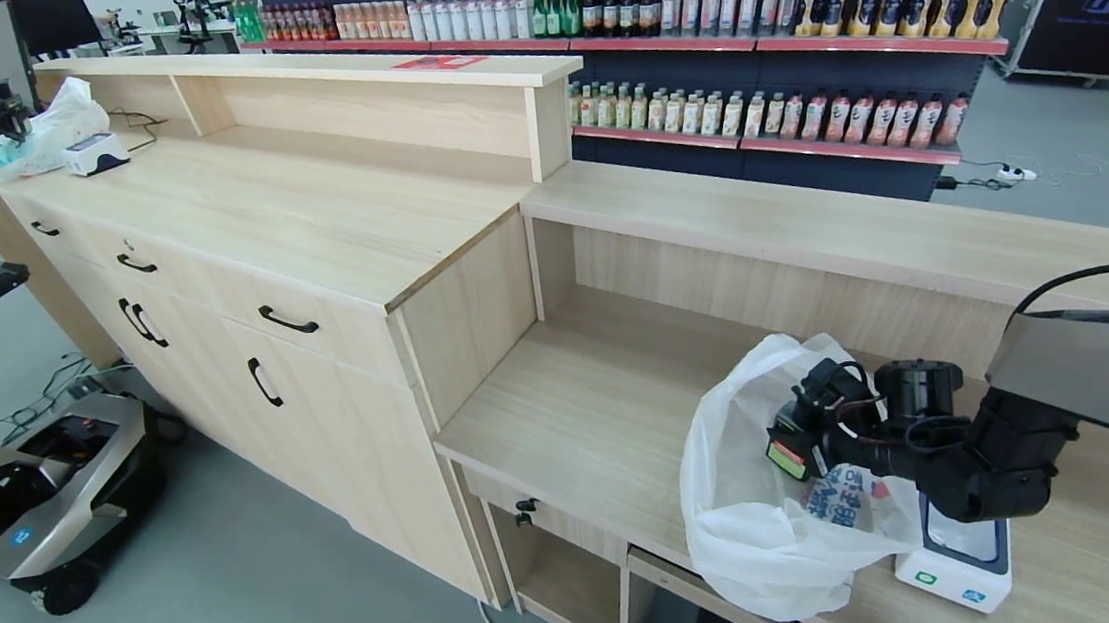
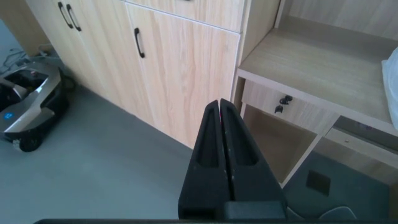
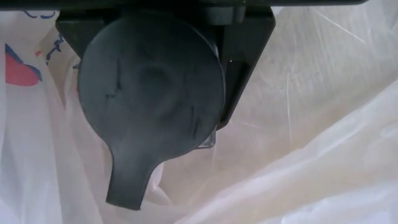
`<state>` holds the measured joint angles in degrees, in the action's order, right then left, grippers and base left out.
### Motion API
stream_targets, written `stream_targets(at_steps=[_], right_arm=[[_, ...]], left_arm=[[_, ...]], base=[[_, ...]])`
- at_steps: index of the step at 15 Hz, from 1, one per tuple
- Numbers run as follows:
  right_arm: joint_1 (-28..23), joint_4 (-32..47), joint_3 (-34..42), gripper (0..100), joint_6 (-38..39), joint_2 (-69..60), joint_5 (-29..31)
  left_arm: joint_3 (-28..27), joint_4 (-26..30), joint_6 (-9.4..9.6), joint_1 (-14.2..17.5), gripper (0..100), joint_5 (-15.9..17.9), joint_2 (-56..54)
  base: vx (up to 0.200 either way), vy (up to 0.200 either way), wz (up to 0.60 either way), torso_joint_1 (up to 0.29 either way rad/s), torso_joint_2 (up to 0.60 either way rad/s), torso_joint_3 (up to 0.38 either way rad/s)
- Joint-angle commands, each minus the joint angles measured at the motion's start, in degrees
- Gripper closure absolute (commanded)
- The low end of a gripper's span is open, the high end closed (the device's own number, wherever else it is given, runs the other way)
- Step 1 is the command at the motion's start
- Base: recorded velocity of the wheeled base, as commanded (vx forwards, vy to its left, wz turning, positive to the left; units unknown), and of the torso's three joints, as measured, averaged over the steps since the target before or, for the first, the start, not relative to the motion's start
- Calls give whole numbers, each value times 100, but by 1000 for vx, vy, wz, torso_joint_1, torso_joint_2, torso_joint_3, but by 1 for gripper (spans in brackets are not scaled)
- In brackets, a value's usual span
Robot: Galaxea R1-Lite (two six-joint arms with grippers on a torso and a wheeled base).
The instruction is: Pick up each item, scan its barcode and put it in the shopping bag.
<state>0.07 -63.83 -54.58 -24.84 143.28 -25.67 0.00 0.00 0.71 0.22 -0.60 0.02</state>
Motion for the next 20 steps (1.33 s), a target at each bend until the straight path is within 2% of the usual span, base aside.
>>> stream_targets(at_steps=[1,2,6,9,12,14,16,19,20], right_arm=[[-7,2,0,100,-3,16,1],[-16,2,9,0,-3,16,1],[-25,-112,184,0,103,-186,1],[-16,-42,281,0,568,-1056,1],[-7,-33,905,0,612,-2392,1],[-403,-86,1872,0,568,-3438,80],[-1044,-51,2311,0,190,-3939,106],[-1871,740,2619,0,-231,-4756,396],[-2451,1241,2654,0,-469,-5169,476]], left_arm=[[0,0,0,4,100,-2,-2],[0,0,0,4,100,-2,-2],[0,0,0,4,100,-2,-2],[0,0,0,4,100,-2,-2],[0,0,0,4,100,-2,-2],[0,0,0,4,100,-2,-2],[0,0,0,4,100,-2,-2],[0,0,0,4,100,-2,-2],[0,0,0,4,100,-2,-2]], base=[[0,0,0,0,0,0],[0,0,0,0,0,0],[0,0,0,0,0,0],[0,0,0,0,0,0],[0,0,0,0,0,0],[0,0,0,0,0,0],[0,0,0,0,0,0],[0,0,-200,2,2,1],[0,0,-600,-2,2,7]])
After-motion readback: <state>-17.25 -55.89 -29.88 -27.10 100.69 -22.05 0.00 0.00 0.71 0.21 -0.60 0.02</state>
